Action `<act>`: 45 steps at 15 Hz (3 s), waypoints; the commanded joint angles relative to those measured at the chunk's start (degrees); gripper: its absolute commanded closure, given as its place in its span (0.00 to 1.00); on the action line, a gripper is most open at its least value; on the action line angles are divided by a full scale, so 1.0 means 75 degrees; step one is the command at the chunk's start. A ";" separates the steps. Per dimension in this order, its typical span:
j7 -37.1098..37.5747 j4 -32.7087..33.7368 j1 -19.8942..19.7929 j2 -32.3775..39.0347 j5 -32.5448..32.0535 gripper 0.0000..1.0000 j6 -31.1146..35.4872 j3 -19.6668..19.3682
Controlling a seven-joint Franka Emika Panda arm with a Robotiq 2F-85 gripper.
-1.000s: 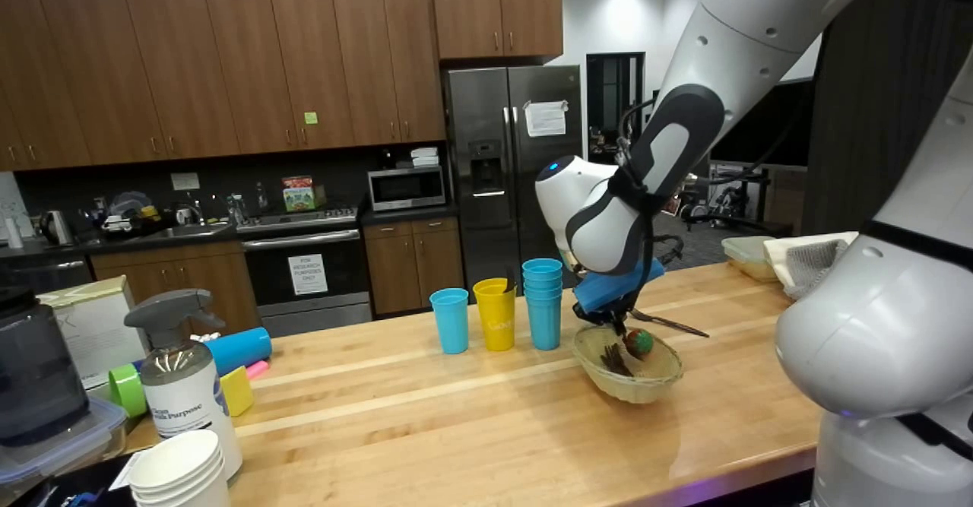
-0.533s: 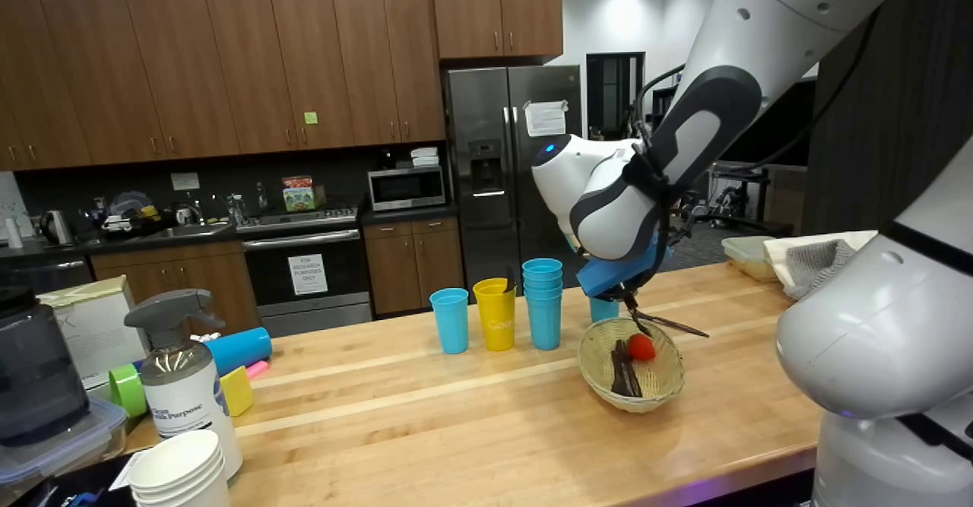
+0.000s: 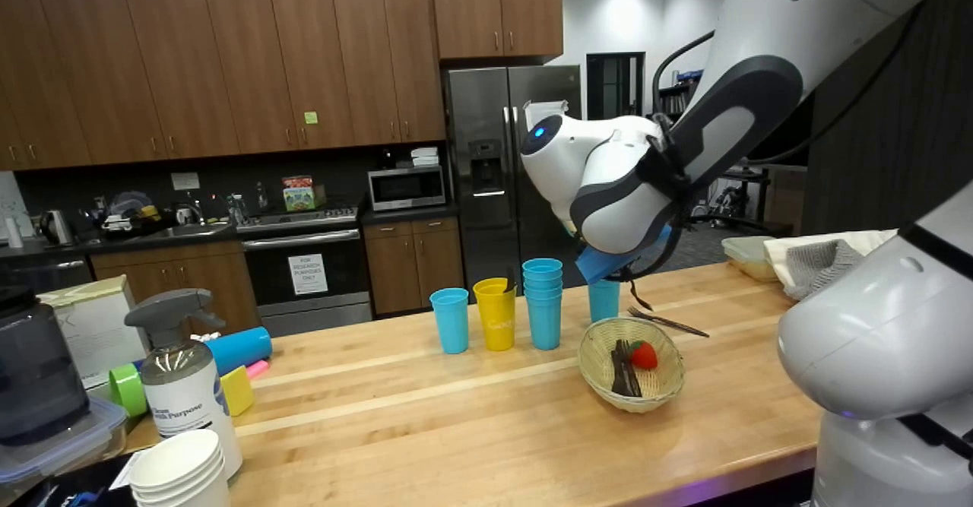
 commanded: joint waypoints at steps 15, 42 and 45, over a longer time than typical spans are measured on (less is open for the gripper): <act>0.4091 0.1311 -0.0390 -0.0848 -0.1889 1.00 -0.1372 0.0385; 0.7727 0.5001 0.1129 0.4675 -0.4767 1.00 -0.6084 -0.0565; 0.7647 0.5141 0.1159 0.4943 -0.4723 1.00 -0.6199 -0.0774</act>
